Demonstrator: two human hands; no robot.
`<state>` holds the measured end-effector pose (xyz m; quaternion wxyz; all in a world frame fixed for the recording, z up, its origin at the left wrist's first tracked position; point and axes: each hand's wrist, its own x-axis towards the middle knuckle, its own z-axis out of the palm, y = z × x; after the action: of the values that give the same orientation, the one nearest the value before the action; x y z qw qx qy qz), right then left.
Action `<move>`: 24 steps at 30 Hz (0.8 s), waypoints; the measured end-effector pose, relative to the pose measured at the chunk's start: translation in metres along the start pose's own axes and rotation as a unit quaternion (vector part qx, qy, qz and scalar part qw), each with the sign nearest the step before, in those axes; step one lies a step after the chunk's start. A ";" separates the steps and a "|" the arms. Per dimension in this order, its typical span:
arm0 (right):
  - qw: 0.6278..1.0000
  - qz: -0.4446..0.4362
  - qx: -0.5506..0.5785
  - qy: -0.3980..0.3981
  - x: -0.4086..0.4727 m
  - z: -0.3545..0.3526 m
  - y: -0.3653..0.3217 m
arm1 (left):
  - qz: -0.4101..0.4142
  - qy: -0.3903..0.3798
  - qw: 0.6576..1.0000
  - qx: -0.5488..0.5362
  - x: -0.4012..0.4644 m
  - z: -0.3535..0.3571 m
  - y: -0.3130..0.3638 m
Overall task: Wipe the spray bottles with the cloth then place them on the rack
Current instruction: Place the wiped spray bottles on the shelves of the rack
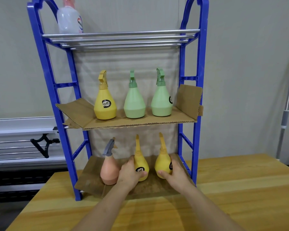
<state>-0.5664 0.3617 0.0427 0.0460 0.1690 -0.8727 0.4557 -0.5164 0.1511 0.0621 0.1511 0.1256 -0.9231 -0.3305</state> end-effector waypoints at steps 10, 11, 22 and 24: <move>1.000 0.002 0.008 -0.005 0.001 0.000 0.001 | 0.003 0.006 1.000 -0.022 -0.004 0.001 -0.002; 1.000 0.001 0.007 -0.005 0.000 0.000 0.000 | 0.004 0.006 1.000 -0.023 -0.004 0.001 -0.003; 1.000 0.010 -0.004 0.004 0.000 0.002 0.000 | -0.004 0.031 0.999 -0.024 -0.009 0.009 -0.003; 1.000 0.013 -0.001 0.004 0.001 0.003 0.000 | -0.004 0.030 0.999 -0.018 -0.009 0.008 -0.002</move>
<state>-0.5668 0.3589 0.0416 0.0437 0.1556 -0.8751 0.4563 -0.5108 0.1567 0.0534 0.1799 0.1366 -0.9117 -0.3432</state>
